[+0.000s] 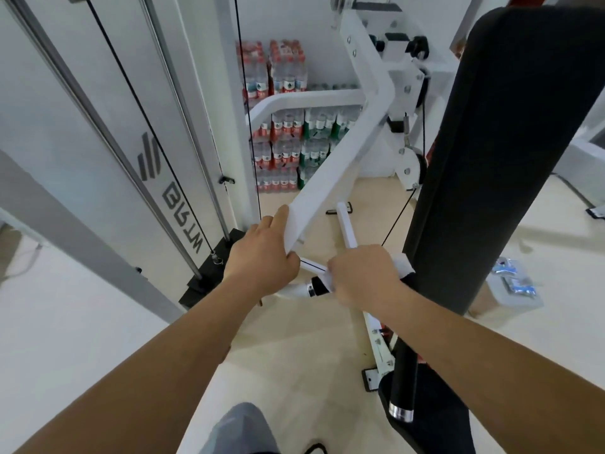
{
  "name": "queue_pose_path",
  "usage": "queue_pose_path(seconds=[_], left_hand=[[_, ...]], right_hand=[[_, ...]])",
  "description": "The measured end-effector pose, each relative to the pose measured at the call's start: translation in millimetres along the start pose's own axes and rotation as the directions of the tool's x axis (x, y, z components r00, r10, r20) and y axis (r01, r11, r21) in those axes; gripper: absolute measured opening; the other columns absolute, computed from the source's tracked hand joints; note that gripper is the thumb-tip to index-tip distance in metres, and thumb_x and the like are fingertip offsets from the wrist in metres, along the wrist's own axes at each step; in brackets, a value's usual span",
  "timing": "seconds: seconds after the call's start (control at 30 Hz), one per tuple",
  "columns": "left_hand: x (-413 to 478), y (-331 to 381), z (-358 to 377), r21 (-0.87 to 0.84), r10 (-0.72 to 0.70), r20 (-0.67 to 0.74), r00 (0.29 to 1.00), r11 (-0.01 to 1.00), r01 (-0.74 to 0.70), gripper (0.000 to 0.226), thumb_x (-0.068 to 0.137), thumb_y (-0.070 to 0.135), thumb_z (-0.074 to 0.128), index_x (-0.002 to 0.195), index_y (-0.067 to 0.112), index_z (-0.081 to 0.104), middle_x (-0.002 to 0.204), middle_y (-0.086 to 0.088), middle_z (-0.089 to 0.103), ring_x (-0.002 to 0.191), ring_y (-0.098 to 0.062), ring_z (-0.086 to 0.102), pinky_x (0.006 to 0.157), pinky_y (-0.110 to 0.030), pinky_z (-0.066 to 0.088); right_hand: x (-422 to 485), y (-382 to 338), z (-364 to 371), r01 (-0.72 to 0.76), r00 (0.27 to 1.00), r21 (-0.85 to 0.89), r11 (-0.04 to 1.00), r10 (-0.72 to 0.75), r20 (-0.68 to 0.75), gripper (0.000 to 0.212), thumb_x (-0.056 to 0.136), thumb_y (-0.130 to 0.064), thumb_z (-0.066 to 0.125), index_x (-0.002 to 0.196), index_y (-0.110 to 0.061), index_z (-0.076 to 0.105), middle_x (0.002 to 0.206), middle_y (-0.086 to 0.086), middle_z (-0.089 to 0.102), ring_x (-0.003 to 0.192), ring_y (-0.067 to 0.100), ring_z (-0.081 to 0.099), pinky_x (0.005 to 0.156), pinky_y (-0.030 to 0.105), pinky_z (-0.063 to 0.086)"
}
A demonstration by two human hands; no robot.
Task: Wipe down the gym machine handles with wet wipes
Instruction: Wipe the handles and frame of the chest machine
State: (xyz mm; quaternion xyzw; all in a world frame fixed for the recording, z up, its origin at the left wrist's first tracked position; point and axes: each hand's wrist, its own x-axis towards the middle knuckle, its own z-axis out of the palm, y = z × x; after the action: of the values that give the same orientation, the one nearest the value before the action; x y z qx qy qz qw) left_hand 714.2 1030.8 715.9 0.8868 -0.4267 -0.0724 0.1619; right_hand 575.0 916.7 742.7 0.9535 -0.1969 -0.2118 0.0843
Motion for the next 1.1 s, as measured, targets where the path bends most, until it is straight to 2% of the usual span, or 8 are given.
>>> queue_pose_path(seconds=[0.13, 0.43, 0.63, 0.77, 0.9, 0.97, 1.03, 1.1], left_hand=[[-2, 0, -3, -0.019, -0.013, 0.010, 1.000, 1.000, 0.013, 0.085, 0.088, 0.042, 0.056, 0.158, 0.032, 0.011, 0.129, 0.002, 0.055, 0.111, -0.024, 0.056, 0.085, -0.044, 0.055], [0, -3, 1, -0.017, 0.006, -0.007, 1.000, 1.000, -0.006, 0.084, 0.090, 0.041, 0.056, 0.159, 0.029, 0.010, 0.122, 0.002, 0.056, 0.104, -0.023, 0.055, 0.080, -0.043, 0.056], [0, -4, 4, -0.020, 0.010, -0.038, 0.999, 1.000, -0.011, 0.080, 0.090, 0.041, 0.055, 0.158, 0.030, 0.013, 0.117, 0.002, 0.057, 0.101, -0.023, 0.055, 0.075, -0.040, 0.054], [-1, -6, 3, -0.026, 0.008, -0.036, 0.999, 1.000, -0.009, 0.082, 0.091, 0.041, 0.055, 0.159, 0.030, 0.011, 0.119, 0.002, 0.057, 0.104, -0.023, 0.055, 0.077, -0.040, 0.053], [-2, -6, 3, -0.020, 0.011, -0.029, 1.000, 1.000, -0.011, 0.081, 0.094, 0.042, 0.054, 0.161, 0.029, 0.009, 0.122, 0.001, 0.057, 0.106, -0.023, 0.055, 0.081, -0.041, 0.055], [-1, -5, 3, -0.018, 0.004, -0.031, 1.000, 1.000, -0.004, 0.081, 0.094, 0.041, 0.053, 0.161, 0.029, 0.009, 0.121, 0.001, 0.057, 0.105, -0.023, 0.055, 0.080, -0.041, 0.056], [0, -4, 4, 0.002, 0.001, -0.032, 1.000, 1.000, -0.001, 0.081, 0.094, 0.041, 0.052, 0.160, 0.028, 0.009, 0.121, 0.001, 0.056, 0.104, -0.023, 0.055, 0.077, -0.041, 0.056], [-1, -3, 5, 0.010, -0.006, -0.034, 0.999, 1.000, 0.006, 0.080, 0.093, 0.041, 0.052, 0.160, 0.027, 0.010, 0.121, 0.001, 0.056, 0.104, -0.023, 0.056, 0.075, -0.040, 0.055]], right_hand=[[-4, -35, 8, 0.166, 0.964, -0.023, 0.986, -0.167, -0.207, 0.017, 0.100, -0.014, 0.046, 0.106, -0.018, 0.061, 0.068, -0.004, 0.038, 0.077, 0.025, 0.055, 0.055, 0.032, 0.024], [-8, 43, 7, -0.189, 0.978, 0.151, 0.970, 0.172, 0.120, 0.004, 0.085, -0.021, 0.059, 0.089, -0.021, 0.061, 0.080, -0.003, 0.060, 0.071, 0.017, 0.060, 0.070, 0.033, 0.050], [3, -29, 6, -0.001, 0.995, 0.054, 0.999, 0.006, -0.097, 0.010, 0.093, -0.015, 0.053, 0.084, -0.020, 0.050, 0.067, -0.005, 0.039, 0.073, 0.021, 0.052, 0.066, 0.033, 0.032], [2, -37, 13, 0.119, 0.949, -0.017, 0.993, -0.118, -0.293, 0.020, 0.082, -0.021, 0.070, 0.081, -0.024, 0.050, 0.061, -0.006, 0.043, 0.061, 0.022, 0.049, 0.057, 0.031, 0.025], [-5, 19, 15, -0.039, 0.996, 0.079, 0.996, 0.044, -0.072, 0.005, 0.088, -0.023, 0.058, 0.093, -0.021, 0.055, 0.077, -0.007, 0.054, 0.070, 0.018, 0.055, 0.065, 0.034, 0.041], [-13, 46, 11, -0.204, 0.979, 0.226, 0.953, 0.194, 0.065, 0.015, 0.083, -0.027, 0.058, 0.098, -0.024, 0.063, 0.083, -0.006, 0.062, 0.075, 0.016, 0.062, 0.072, 0.035, 0.053], [-18, 52, 15, -0.275, 0.961, 0.299, 0.914, 0.253, 0.111, 0.019, 0.082, -0.028, 0.060, 0.101, -0.024, 0.064, 0.085, -0.005, 0.063, 0.076, 0.016, 0.062, 0.074, 0.035, 0.055], [-14, 37, 12, -0.260, 0.965, 0.183, 0.948, 0.252, 0.066, 0.014, 0.087, -0.025, 0.061, 0.100, -0.023, 0.063, 0.081, -0.004, 0.058, 0.075, 0.016, 0.060, 0.070, 0.033, 0.049]])
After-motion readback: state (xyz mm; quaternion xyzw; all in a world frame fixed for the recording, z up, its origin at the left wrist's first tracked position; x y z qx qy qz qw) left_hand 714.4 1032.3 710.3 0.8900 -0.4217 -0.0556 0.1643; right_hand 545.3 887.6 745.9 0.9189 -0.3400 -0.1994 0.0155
